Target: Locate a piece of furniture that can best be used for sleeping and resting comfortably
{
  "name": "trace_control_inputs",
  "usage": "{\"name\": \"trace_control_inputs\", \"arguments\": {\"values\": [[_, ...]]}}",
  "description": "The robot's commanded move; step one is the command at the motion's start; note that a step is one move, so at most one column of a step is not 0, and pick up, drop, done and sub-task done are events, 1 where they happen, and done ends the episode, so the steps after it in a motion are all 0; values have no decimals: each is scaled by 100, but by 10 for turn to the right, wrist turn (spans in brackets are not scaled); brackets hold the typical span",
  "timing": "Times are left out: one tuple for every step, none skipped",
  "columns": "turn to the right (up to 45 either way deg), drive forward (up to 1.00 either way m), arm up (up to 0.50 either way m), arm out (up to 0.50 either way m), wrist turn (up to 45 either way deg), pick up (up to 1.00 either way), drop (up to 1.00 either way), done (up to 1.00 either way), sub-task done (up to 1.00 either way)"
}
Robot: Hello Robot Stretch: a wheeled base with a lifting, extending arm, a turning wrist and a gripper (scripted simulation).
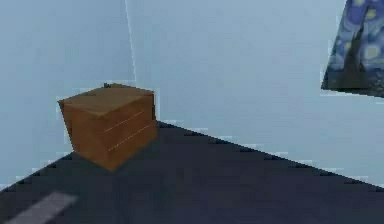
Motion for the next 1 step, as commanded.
{"name": "trace_control_inputs", "arguments": {"values": [[-450,0,0,0,0,0,0,0,0]]}}
